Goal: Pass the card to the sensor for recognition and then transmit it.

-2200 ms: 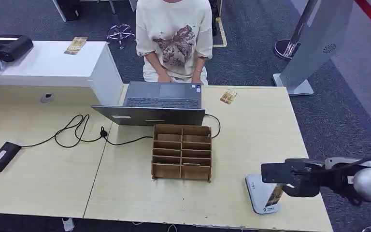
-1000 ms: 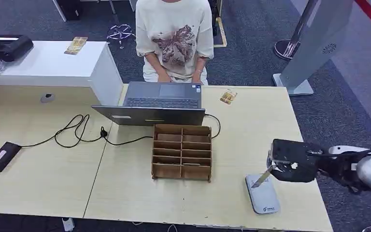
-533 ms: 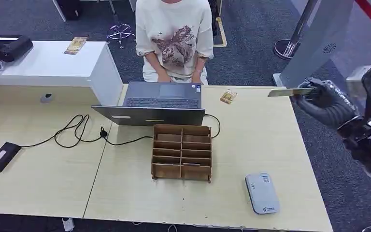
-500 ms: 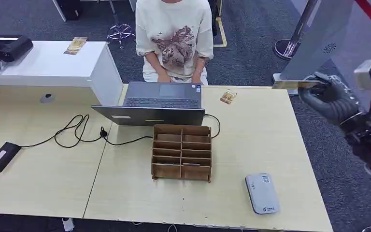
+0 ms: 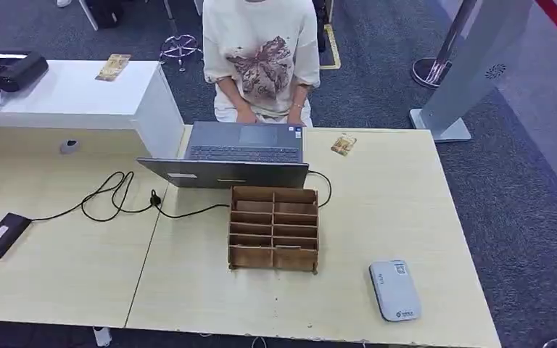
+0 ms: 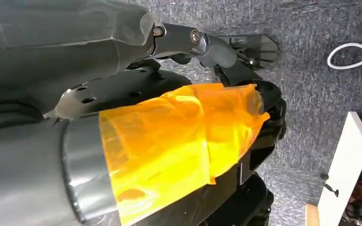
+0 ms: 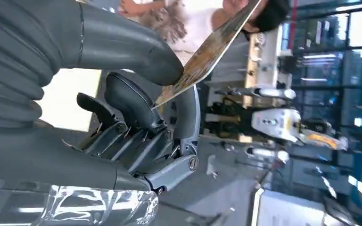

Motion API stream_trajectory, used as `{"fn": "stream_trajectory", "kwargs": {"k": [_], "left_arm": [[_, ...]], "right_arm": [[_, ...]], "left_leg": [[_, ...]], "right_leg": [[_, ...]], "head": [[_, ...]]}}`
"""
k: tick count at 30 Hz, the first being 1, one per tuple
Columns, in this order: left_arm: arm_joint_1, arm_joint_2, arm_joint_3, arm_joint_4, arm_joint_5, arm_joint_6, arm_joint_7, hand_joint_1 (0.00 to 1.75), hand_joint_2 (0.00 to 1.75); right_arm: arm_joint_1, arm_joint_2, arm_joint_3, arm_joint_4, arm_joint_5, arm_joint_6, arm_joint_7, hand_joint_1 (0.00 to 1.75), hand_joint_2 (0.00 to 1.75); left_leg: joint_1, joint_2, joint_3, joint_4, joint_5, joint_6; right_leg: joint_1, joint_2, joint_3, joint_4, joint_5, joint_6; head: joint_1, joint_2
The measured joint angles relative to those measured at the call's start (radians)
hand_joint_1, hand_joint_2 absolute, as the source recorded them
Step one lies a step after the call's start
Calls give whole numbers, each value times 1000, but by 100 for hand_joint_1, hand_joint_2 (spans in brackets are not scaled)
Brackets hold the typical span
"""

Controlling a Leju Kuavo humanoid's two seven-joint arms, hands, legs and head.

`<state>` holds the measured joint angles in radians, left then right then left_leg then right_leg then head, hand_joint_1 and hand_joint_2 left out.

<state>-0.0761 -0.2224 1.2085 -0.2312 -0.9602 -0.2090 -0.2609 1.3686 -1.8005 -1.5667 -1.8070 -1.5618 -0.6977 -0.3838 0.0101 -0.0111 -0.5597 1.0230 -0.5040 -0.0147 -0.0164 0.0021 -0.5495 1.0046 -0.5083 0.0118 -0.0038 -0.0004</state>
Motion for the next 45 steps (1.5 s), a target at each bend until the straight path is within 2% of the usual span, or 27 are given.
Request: {"fn": "stream_trajectory", "kwargs": {"k": [6,8,9,10,11,12,13,14,15,16,17,18,19,20,21,23,25,29,33,40,45], "left_arm": [[0,-1,0,0,-8,0,0,0,0],[0,-1,0,0,-9,2,0,0,0],[-2,-1,0,0,-11,2,0,0,0],[-4,0,0,0,-11,3,0,0,0],[-6,-2,0,0,-11,3,0,0,0],[-7,-10,0,5,-11,3,0,0,0],[4,-13,0,6,-11,4,0,0,0],[15,-17,2,6,-11,6,-4,0,0],[17,-15,2,6,-12,8,-3,0,0],[11,-18,3,6,-12,9,-1,0,0],[7,-18,5,6,-15,11,2,0,0],[1,-18,6,6,-14,14,3,0,0],[-1,-15,8,6,-14,15,3,0,0],[-4,-11,9,6,-14,15,3,0,0],[-7,-11,9,6,-14,15,4,0,0],[-9,-11,10,6,-10,14,4,0,0],[-11,-11,13,6,-8,14,3,0,0],[-12,-11,17,6,-7,12,-1,0,0],[-12,-11,18,6,-6,12,-1,0,0],[-12,-11,19,6,-5,12,0,0,0],[-12,-11,29,6,-2,13,0,0,0]], "right_arm": [[-1,85,0,25,0,-3,-5,175,175],[-1,111,0,32,0,-2,-24,175,175],[-7,142,0,35,17,1,-55,175,175],[-87,222,26,38,75,35,-77,175,175],[-254,343,75,47,179,127,-42,175,175],[-497,522,139,82,346,255,37,175,175],[-717,671,204,106,558,355,108,175,175],[-861,765,274,118,771,421,154,175,175],[-955,875,402,132,1038,496,191,175,175],[-1039,930,519,138,1239,550,202,175,175],[-1114,993,641,146,1436,597,199,175,175],[-1174,1040,725,147,1574,614,195,175,175],[-1217,1078,777,151,1648,630,192,175,175],[-1254,1121,813,155,1677,649,190,175,175],[-1280,1158,821,158,1641,667,190,175,175],[-1318,1230,826,164,1438,704,188,175,175],[-1331,1288,836,165,1327,734,179,175,175],[-1345,1392,853,169,1328,766,158,175,175],[-1342,1470,883,169,1334,785,150,175,175],[-1332,1569,976,162,1379,812,135,175,175],[-1294,1626,1083,125,1498,784,108,175,175]], "left_leg": [[0,-1,1,1,0,0],[0,0,2,2,0,0],[0,0,9,5,0,0],[-7,-12,3,5,-2,-1],[-13,-35,-7,5,1,3],[-14,-59,-17,2,9,11],[-5,-78,-20,-2,14,10],[4,-68,-13,-2,13,8],[3,-43,-7,-4,2,4],[0,-8,-1,-9,-10,4],[-4,22,12,-12,-17,5],[-7,43,21,-14,-23,9],[-8,56,28,-14,-26,8],[-8,60,30,-14,-26,8],[-8,58,31,-13,-25,8],[-8,47,31,-13,-19,6],[-7,31,28,-13,-15,5],[-7,11,28,-13,-9,3],[-7,7,26,-13,-9,3],[-7,7,26,-13,-8,1],[-6,6,26,-13,-7,0]], "right_leg": [[0,-2,2,0,0,0],[0,-1,2,0,0,0],[-3,2,-7,-2,0,0],[-9,-9,-7,0,-4,1],[-16,-35,-10,3,-10,5],[-15,-63,-8,2,-17,14],[-7,-81,2,-6,-16,13],[4,-73,12,-16,-11,6],[9,-46,21,-19,-7,3],[7,-11,19,-18,-5,1],[-1,19,16,-14,-5,1],[-7,40,15,-11,-6,2],[-9,56,16,-9,-6,2],[-8,59,17,-9,-5,2],[-7,59,18,-9,-4,2],[-7,49,20,-8,-4,2],[-6,34,22,-8,-5,2],[-6,14,21,-6,-6,1],[-6,10,21,-6,-7,-1],[-6,9,21,-5,-8,-1],[-6,8,21,-5,-7,-1]], "head": [[0,0],[0,0],[0,0],[-2,0],[-13,0],[-26,0],[-20,0],[-10,0],[21,0],[25,0],[23,0],[15,0],[13,0],[8,0],[9,0],[9,0],[10,0],[8,0],[9,0],[9,0],[9,0]]}}
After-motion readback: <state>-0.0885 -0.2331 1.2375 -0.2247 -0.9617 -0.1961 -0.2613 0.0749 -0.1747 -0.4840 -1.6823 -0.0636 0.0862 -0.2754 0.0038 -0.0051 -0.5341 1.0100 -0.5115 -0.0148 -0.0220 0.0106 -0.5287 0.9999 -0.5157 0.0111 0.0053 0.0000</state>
